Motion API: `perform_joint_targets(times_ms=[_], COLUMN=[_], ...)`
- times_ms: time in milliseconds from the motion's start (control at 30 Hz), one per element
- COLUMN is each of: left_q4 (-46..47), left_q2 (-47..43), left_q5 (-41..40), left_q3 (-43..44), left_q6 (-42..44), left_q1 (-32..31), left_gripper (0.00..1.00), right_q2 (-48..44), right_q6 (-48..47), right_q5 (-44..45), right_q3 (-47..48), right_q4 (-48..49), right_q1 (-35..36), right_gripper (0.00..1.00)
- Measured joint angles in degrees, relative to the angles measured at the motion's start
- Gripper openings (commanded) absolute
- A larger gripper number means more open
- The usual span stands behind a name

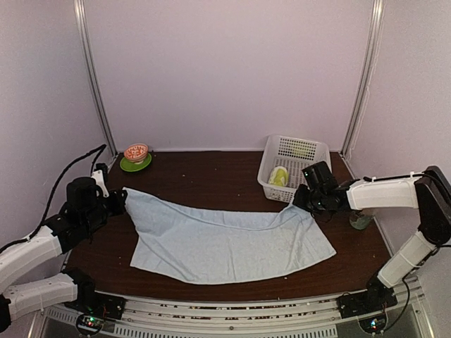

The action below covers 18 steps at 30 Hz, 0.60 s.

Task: Roll the towels
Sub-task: Adjust the storage box at the center of the board.

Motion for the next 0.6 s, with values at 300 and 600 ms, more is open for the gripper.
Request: perform_joint_targets(times_ms=[300, 600], left_q4=[0.0, -0.1], left_q2=[0.5, 0.7], left_q5=[0.8, 1.2], left_q3=[0.0, 0.0], left_q6=[0.0, -0.1], left_q1=[0.0, 0.0], left_gripper=[0.00, 0.00], right_q2=[8.3, 12.3], right_q6=[-1.1, -1.9], right_q5=[-0.2, -1.5], right_q3=[9.7, 16.7], right_q4=[-2.2, -3.5], right_q1=[0.3, 1.7], right_gripper=[0.00, 0.00])
